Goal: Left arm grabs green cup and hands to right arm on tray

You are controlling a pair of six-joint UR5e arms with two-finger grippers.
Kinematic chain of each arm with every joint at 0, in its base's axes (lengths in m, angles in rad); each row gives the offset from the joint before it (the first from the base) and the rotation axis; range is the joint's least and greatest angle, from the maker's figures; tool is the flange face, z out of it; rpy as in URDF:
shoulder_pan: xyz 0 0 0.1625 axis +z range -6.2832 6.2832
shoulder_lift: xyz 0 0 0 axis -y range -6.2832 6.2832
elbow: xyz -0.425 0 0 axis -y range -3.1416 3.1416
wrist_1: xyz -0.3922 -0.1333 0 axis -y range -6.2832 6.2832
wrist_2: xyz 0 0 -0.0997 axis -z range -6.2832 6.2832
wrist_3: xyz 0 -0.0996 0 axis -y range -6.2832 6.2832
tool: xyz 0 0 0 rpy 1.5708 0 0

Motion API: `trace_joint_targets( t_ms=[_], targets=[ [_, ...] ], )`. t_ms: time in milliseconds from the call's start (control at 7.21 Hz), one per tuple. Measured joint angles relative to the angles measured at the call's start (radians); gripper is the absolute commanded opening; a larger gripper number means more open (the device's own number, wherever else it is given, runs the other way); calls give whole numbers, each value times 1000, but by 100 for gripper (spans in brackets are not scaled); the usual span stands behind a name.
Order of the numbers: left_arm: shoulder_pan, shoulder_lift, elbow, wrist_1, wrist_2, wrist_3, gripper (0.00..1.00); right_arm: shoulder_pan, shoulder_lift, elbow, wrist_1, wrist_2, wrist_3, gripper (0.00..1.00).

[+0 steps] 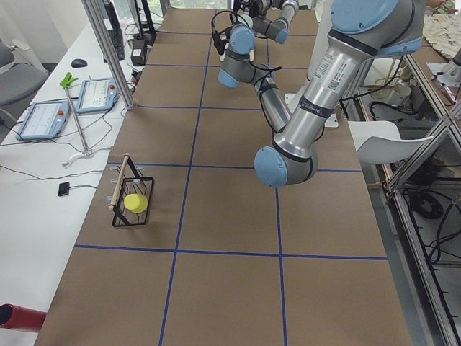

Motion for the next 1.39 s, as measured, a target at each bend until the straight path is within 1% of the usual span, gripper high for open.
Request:
trace_joint_targets(
  t_ms=[139, 277, 416, 832, 1110, 1249, 1387],
  targets=[
    [4, 0, 0, -1, 4, 0, 24, 0, 1, 0, 0, -2, 0, 84],
    [5, 0, 1, -2, 5, 0, 24, -1, 1, 0, 0, -7, 0, 73],
    [6, 0, 1, -2, 6, 0, 24, -3, 1, 0, 0, -10, 0, 66],
    [5, 1, 1, -2, 6, 1, 24, -21, -1, -1, -1, -12, -21, 65],
    [5, 0, -1, -2, 6, 1, 24, -28, -1, -1, -2, -13, -34, 57],
    [5, 1, -4, -2, 6, 1, 25, -29, -1, -2, -2, -13, -35, 46],
    [5, 1, -4, -2, 6, 0, 48, -30, -1, -1, -2, -13, -35, 25]
  ],
)
